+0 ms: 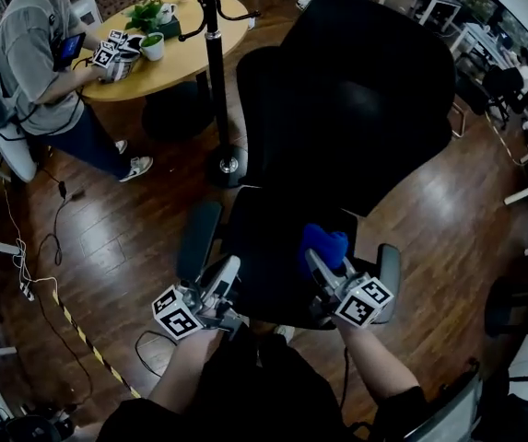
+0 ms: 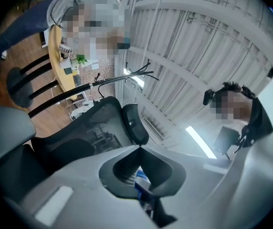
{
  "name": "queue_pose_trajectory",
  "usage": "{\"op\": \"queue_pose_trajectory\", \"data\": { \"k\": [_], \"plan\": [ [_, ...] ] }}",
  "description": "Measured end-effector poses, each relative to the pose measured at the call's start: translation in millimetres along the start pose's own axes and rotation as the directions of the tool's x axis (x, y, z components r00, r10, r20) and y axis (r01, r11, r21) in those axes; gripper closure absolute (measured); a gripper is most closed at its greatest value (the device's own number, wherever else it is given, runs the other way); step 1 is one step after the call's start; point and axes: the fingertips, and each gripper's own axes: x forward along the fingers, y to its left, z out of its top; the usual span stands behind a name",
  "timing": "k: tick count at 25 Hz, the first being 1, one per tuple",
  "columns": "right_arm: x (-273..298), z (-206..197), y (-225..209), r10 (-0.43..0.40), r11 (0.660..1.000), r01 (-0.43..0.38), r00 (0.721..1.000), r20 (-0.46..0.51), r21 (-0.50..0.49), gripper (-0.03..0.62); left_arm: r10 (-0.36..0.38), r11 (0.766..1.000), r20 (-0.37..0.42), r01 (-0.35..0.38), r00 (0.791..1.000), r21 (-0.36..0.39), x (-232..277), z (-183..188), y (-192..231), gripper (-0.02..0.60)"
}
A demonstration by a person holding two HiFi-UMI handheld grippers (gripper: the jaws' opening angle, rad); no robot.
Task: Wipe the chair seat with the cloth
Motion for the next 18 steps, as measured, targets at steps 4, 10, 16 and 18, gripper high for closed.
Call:
{"op": "queue_pose_trajectory", "data": {
  "k": [4,10,16,18],
  "plan": [
    [84,-47,-67,-0.045,0.999,0.043,0.994,-0.096,-0.02,0.52,0.074,0.997,-0.002,-0.074,0.997,0.0,2,0,40,0.588],
    [187,-138,-181,-0.168,0.985,0.154,0.958,-0.231,-0.076,0.52,0.174,0.984,0.01,-0.174,0.985,-0.041,-1,-8,100,0.588],
    [251,-207,-248,-0.227,0.973,0.202,0.916,-0.332,-0.11,0.52,0.221,0.973,-0.003,-0.221,0.975,-0.072,-14,-37,135,0.588],
    [264,-224,-255,-0.232,0.972,0.2,0.902,-0.363,-0.124,0.52,0.231,0.97,-0.008,-0.231,0.973,-0.076,-16,-43,143,0.588]
  ]
}}
